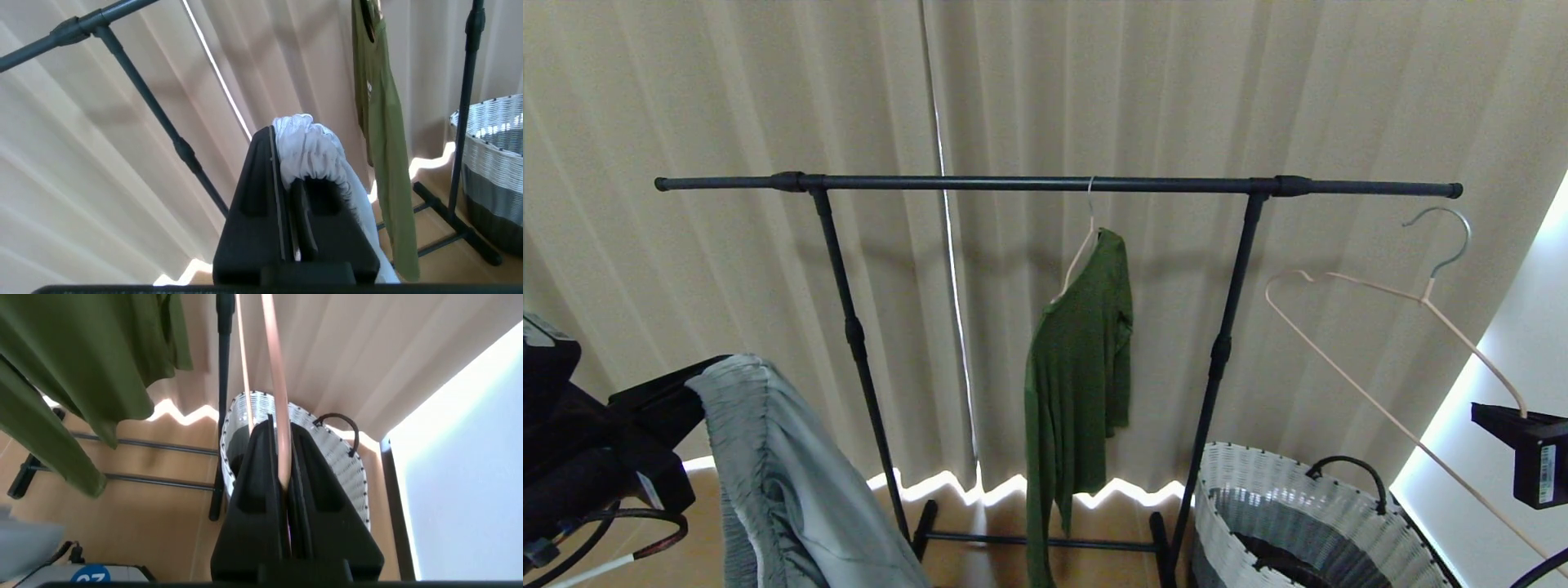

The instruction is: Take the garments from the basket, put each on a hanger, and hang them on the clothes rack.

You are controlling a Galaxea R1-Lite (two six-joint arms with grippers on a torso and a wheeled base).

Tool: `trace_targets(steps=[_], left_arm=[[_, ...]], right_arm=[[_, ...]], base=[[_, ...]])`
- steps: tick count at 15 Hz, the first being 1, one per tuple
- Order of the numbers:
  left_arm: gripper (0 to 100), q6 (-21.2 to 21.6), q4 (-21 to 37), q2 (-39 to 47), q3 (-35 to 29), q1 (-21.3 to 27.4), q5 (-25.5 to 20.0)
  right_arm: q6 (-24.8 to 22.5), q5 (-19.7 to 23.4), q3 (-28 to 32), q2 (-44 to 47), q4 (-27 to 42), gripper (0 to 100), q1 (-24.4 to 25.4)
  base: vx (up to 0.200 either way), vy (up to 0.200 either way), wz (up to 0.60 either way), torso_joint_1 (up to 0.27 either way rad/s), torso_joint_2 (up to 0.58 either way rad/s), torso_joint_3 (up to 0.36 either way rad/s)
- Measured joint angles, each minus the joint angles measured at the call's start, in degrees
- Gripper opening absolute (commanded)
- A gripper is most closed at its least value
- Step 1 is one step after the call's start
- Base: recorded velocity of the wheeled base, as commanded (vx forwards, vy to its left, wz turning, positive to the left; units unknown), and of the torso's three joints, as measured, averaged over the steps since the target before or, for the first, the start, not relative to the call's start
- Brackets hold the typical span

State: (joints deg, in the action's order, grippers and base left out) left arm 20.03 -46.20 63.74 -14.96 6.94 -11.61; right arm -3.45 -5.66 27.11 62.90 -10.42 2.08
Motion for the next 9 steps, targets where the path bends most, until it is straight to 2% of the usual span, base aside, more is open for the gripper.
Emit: trace_targets(steps=[4, 9], left_arm=[[0, 0.00, 0.00, 0.00, -0.22, 0.00, 0.00], [0, 0.00, -0.02, -0.02, -0.22, 0.04, -0.02]], right_arm=[[0.00, 0.27, 0.04, -0.06, -0.02, 0, 0.11], [0.04, 0.33, 0.04, 0.11, -0.06, 0, 0.37]], base=[[0.000, 0.000, 0.00, 0.000, 0.00, 0.000], [0.000, 0.200, 0.00, 0.000, 0.00, 0.003]])
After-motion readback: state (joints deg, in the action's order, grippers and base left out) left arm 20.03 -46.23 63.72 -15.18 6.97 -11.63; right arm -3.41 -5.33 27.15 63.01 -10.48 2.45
